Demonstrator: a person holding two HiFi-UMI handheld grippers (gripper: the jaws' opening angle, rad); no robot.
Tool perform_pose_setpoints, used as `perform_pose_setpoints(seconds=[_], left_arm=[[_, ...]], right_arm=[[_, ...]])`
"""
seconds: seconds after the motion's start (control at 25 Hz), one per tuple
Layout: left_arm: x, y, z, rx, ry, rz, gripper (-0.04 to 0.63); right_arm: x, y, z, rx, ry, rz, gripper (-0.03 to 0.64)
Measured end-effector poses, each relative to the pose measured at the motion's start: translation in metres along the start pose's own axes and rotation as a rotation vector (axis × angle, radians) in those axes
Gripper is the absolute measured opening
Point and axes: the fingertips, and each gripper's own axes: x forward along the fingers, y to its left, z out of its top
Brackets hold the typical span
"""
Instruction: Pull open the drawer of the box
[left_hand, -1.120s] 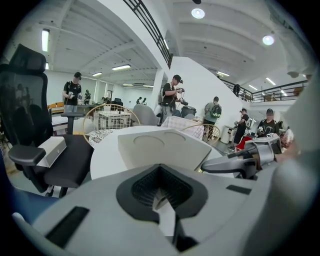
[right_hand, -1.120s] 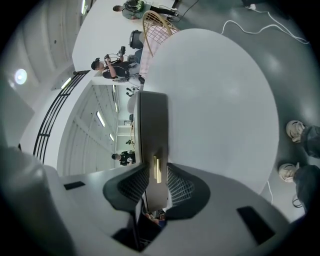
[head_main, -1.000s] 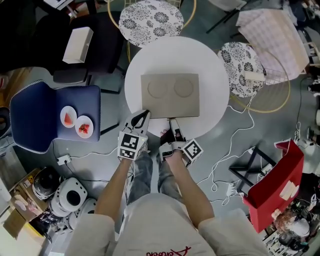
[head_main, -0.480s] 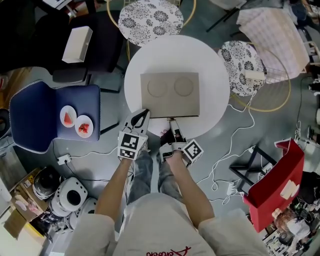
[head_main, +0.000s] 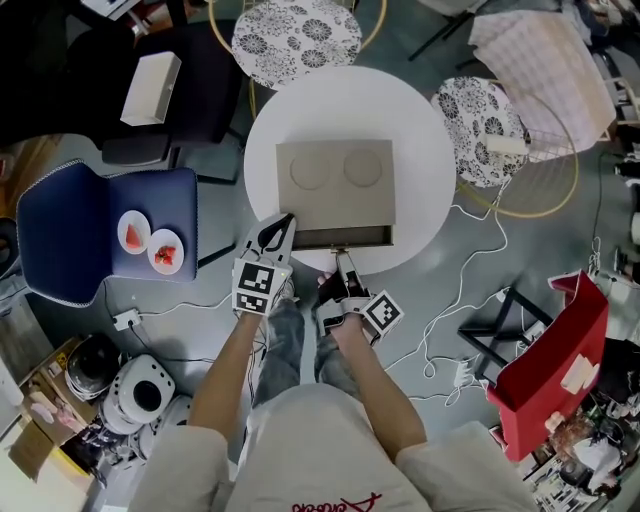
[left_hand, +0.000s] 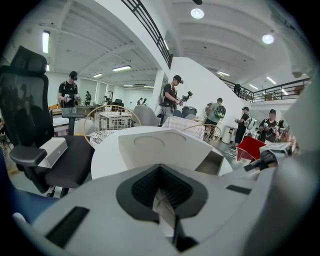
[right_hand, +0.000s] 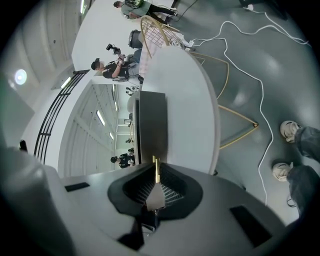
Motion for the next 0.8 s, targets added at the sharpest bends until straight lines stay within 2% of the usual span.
perform_pose_setpoints(seconds=[0.8], left_arm=[[0.001, -0.002, 0.003, 0.004, -0.003, -0.005, 0.012]], right_arm=[[-0.036, -0.017, -0.005, -0.002, -0.003, -0.022, 0.036]])
